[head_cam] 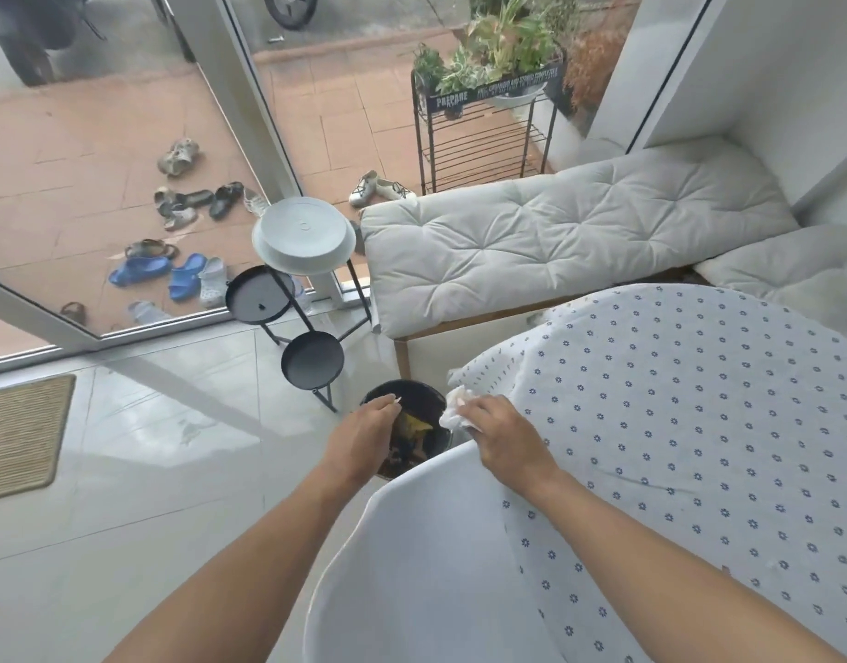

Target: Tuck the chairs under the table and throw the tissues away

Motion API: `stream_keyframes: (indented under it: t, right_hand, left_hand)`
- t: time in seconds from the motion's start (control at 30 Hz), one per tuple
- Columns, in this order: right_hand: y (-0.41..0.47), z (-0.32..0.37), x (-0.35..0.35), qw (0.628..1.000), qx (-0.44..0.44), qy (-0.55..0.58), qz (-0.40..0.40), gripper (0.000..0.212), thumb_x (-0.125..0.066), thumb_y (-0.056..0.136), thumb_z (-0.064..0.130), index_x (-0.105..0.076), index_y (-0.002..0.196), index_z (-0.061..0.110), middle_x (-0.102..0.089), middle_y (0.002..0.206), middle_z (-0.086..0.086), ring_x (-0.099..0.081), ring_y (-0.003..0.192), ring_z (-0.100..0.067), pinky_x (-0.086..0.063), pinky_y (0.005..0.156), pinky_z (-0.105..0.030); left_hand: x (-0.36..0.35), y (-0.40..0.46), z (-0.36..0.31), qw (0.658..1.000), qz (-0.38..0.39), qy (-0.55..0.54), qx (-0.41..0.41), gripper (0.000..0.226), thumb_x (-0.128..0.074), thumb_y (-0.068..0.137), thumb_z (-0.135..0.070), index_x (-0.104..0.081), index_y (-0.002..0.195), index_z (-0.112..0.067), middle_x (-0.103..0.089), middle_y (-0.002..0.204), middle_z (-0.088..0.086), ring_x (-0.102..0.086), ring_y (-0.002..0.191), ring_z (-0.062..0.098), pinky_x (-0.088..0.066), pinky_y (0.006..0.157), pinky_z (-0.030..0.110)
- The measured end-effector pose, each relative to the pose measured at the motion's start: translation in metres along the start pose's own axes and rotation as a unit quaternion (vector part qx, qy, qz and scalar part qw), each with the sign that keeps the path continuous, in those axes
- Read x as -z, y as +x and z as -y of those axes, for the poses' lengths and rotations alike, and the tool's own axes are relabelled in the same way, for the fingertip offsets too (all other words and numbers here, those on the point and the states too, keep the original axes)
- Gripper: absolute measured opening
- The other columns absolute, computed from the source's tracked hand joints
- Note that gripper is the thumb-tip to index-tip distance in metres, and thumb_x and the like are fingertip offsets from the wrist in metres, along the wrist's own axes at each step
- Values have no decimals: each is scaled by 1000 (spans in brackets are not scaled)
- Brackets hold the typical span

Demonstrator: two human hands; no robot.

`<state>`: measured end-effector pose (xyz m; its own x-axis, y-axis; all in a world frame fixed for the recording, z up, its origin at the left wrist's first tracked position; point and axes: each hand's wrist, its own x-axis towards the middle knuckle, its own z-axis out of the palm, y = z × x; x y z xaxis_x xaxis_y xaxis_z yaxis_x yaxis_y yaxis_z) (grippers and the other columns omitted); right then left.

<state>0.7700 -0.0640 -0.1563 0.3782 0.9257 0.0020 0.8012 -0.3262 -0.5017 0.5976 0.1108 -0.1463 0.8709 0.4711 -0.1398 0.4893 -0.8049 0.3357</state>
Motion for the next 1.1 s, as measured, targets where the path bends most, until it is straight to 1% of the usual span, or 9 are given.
stream_keyframes:
  t: [0.1, 0.27, 0.5, 0.63, 0.7, 0.77, 0.87, 0.97, 1.1]
  right_hand:
    - [28, 10, -47, 1000, -6, 1, 31, 33, -61, 93, -2, -63, 123, 11, -64, 122, -9, -55, 110, -30, -57, 80, -43]
    - [72, 1, -144, 997, -40, -20, 70, 35, -62, 91, -1, -59, 124, 12, -63, 122, -7, -53, 111, -28, -55, 82, -39]
    - [115, -51, -268, 985, -106, -44, 131, 33, -62, 90, 2, -58, 121, 13, -62, 119, -7, -53, 110, -27, -56, 75, -41]
    - [134, -80, -315, 969, -145, -47, 193, 33, -64, 87, 1, -57, 116, 15, -62, 113, -8, -60, 103, -30, -51, 77, -39]
    - [142, -90, -333, 961, -157, -40, 224, 41, -67, 89, 8, -53, 126, 16, -63, 119, -9, -62, 107, -33, -54, 83, -43]
    - [146, -98, -347, 945, -152, -67, 281, 63, -70, 91, 23, -39, 145, 16, -56, 138, -12, -54, 123, -37, -51, 97, -50]
    - [146, -106, -356, 923, -170, -128, 322, 86, -65, 91, 52, -21, 156, 17, -24, 165, -14, -18, 149, -44, -27, 117, -61]
    - [140, -105, -349, 916, -184, -136, 330, 95, -53, 90, 69, -13, 160, 17, -3, 170, -13, 4, 154, -40, -9, 122, -63]
    - [132, -92, -325, 919, -182, -146, 319, 96, -39, 92, 75, -6, 161, 17, 4, 170, -14, 11, 154, -37, -1, 123, -61]
  left_hand:
    - [-14, 13, 41, 999, -8, -16, 41, 11, -50, 99, -2, -58, 94, -6, -60, 87, 7, -58, 75, 39, -55, 65, 46]
    - [-71, 51, 106, 999, 4, -32, 39, 24, -51, 96, 2, -63, 116, -4, -70, 105, 14, -65, 86, 41, -57, 75, 51]
    - [-202, 104, 171, 996, 79, -38, 22, 11, -56, 93, 1, -59, 101, -6, -68, 102, 11, -65, 87, 38, -56, 71, 51]
    - [-264, 132, 194, 990, 130, -48, 26, 25, -62, 91, -1, -64, 116, -4, -69, 120, 14, -66, 106, 39, -57, 84, 49]
    - [-287, 145, 202, 982, 175, -53, 45, 36, -63, 96, -5, -60, 132, -9, -63, 138, 11, -60, 125, 36, -53, 100, 46]
    - [-303, 155, 209, 972, 233, -23, 36, 54, -63, 100, -14, -43, 151, -13, -41, 162, 11, -37, 149, 34, -38, 118, 48]
    - [-312, 160, 217, 962, 264, 65, 5, 77, -63, 101, -31, -18, 162, -16, -8, 174, 10, -5, 159, 35, -17, 128, 58]
    - [-306, 156, 218, 954, 283, 100, 13, 87, -58, 101, -45, -4, 164, -19, 10, 174, 8, 9, 159, 33, -7, 128, 62]
    - [-277, 148, 214, 950, 282, 131, 11, 92, -48, 98, -63, 3, 164, -23, 16, 173, 7, 14, 158, 33, -2, 125, 66]
